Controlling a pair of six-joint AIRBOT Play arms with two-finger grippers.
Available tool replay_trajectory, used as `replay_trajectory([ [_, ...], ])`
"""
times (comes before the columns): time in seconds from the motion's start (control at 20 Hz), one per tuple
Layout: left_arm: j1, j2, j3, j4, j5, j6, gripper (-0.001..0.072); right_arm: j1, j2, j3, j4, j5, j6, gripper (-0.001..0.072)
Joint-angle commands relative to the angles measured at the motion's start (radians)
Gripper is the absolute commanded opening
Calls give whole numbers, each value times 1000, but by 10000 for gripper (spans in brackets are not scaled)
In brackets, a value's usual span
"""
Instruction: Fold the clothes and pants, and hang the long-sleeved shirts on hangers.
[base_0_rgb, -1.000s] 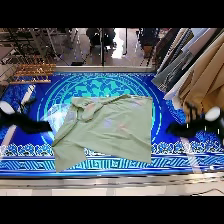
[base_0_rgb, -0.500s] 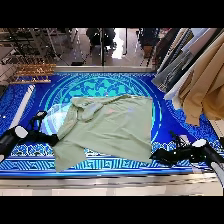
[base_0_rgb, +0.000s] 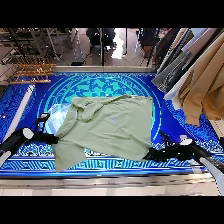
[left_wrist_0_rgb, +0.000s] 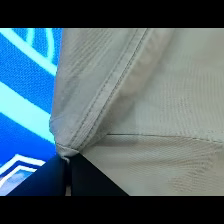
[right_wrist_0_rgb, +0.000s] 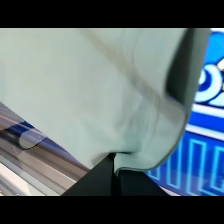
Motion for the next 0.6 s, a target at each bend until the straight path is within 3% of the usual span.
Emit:
replay_trajectory([
  [0.0, 0, 0, 33, 1, -123, 48, 0, 15, 26, 63, 24, 98, -3, 15],
  [0.15, 27, 69, 207, -87, -464, 142, -2, 15, 171, 222, 16, 266, 14, 14],
  [0.3, 135, 181, 483, -420, -729, 139, -2, 13, 387, 488, -100, 352, 101, 14],
  [0.4, 288, 248, 681, -855, -784, 78, -2, 13, 517, 734, -268, 378, 149, 14],
  [0.55, 554, 311, 837, -1700, -645, 29, -1, 13, 641, 1141, -497, 312, 181, 14],
])
